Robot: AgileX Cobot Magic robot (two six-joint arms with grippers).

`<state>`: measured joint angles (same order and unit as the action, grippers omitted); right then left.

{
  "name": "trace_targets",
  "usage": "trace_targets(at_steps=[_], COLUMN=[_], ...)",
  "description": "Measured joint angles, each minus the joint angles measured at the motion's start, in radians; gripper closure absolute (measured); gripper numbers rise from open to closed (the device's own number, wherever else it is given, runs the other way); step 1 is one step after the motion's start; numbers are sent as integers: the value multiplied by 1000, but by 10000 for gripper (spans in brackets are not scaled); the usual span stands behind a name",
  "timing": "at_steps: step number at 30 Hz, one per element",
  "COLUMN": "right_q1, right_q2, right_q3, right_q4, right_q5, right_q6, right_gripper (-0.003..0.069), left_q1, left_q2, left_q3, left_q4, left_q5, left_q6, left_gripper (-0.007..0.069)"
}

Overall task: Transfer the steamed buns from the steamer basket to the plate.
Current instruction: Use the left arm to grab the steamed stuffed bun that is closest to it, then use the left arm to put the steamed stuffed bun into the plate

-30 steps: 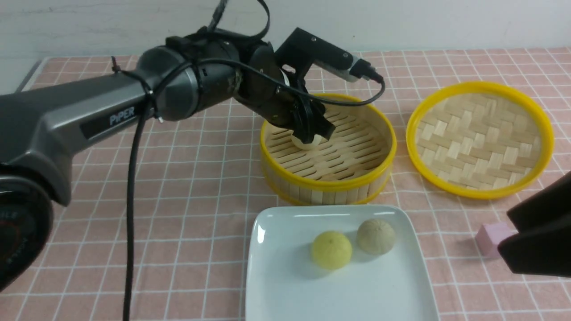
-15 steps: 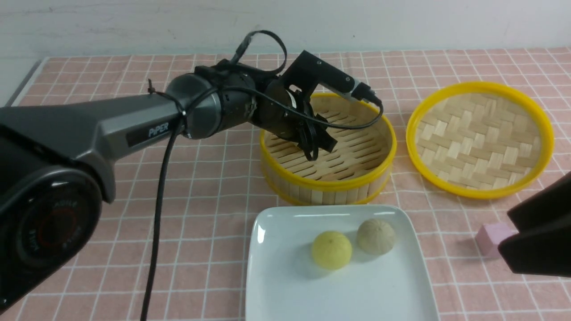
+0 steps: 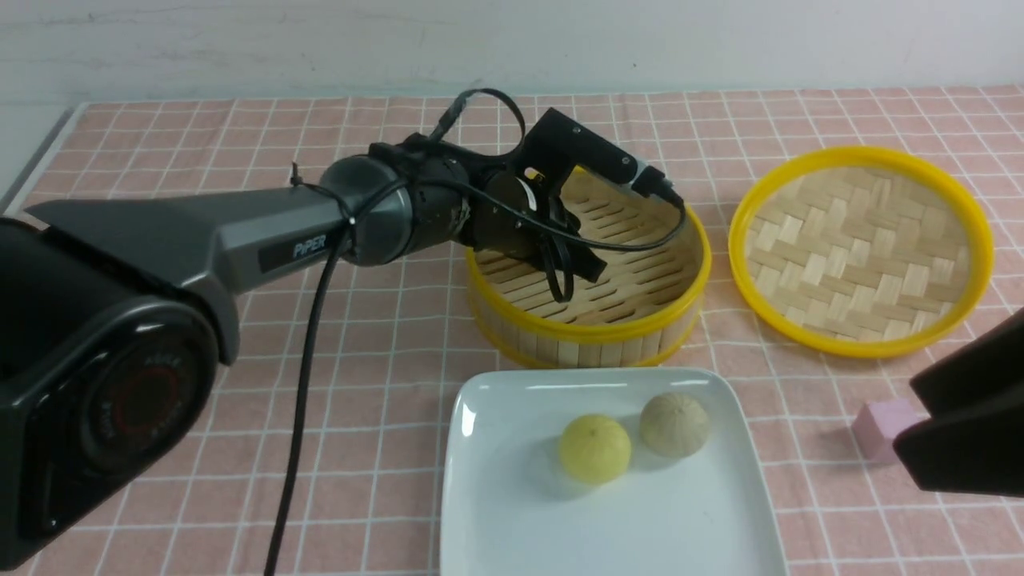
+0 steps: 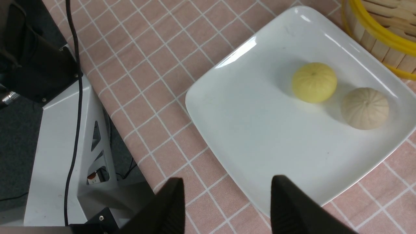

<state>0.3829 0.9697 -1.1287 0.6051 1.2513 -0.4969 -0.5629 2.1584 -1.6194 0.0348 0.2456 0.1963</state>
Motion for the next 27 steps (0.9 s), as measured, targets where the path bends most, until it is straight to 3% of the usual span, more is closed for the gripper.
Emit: trace_targets(at_steps=[4,17,23,27], right_q1=[0,0,0,0], right_q2=[0,0,0,0], right_q3=[0,0,0,0], right_q4=[0,0,0,0], right_q5=[0,0,0,0], right_q6=[0,0,-6,-12], right_gripper=[291,291,291,291], left_q1=[0,0,0,0], left_q2=[-25,-400,-561,-612], left_q3=[0,0,-3,-5], left_q4=[23,68,-18,-136], left_q5=[50,405,580,837], left_q6=[0,-8,-11,3], left_gripper=[593,595,594,594])
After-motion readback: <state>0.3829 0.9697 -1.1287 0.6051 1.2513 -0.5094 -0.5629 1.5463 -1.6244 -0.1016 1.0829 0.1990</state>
